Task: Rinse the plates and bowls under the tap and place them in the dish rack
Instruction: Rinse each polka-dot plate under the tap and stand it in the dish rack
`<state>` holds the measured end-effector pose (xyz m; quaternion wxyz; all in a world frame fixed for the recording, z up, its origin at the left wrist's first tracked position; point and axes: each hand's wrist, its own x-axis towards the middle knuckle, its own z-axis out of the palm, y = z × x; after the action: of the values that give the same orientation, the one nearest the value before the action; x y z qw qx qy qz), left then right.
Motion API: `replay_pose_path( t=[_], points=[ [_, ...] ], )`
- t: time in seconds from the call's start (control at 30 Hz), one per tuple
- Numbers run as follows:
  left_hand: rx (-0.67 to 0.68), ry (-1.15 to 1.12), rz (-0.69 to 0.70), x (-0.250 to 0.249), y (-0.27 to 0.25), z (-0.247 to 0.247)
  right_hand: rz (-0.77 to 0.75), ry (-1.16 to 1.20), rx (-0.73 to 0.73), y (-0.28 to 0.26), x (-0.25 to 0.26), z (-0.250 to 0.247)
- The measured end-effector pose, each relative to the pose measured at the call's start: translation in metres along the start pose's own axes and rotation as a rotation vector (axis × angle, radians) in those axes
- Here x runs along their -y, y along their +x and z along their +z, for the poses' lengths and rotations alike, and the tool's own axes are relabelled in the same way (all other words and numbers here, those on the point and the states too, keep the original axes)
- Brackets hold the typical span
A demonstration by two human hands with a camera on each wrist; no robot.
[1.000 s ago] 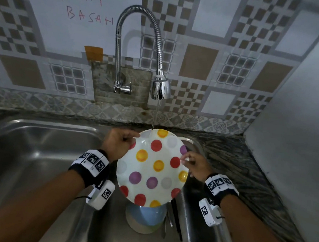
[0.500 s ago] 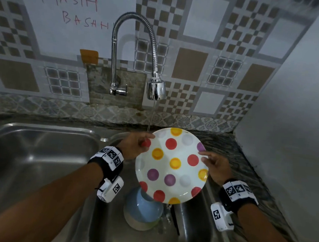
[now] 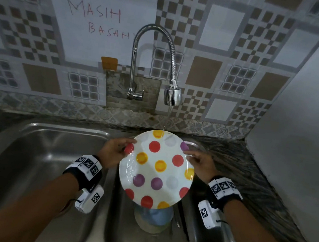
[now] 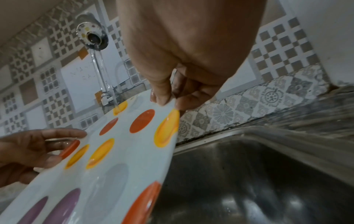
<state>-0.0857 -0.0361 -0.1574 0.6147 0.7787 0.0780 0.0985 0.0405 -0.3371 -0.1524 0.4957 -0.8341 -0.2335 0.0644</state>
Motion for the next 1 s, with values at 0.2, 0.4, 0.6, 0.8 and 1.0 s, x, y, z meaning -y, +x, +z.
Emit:
replay_pose_path(
  t=[0.2, 0.4, 0.6, 0.8, 1.0],
  points=[
    [-0.052, -0.276, -0.155, 0.005, -0.024, -0.038, 0.098, 0.089, 0.152, 0.004, 0.019, 0.033],
    [-0.105, -0.222, -0.158, 0.008, -0.039, -0.068, 0.151, 0.115, 0.336, 0.001, 0.02, 0.042],
    [-0.172, -0.199, -0.203, 0.007, -0.038, -0.063, 0.003, 0.09, 0.288, -0.01, 0.011, 0.035],
    [-0.168, -0.277, -0.246, 0.007, -0.031, -0.042, -0.034, -0.034, 0.125, -0.013, 0.006, 0.018],
    [-0.046, -0.461, -0.305, -0.008, -0.032, -0.02, 0.012, 0.084, -0.058, -0.021, -0.004, 0.008]
  ],
)
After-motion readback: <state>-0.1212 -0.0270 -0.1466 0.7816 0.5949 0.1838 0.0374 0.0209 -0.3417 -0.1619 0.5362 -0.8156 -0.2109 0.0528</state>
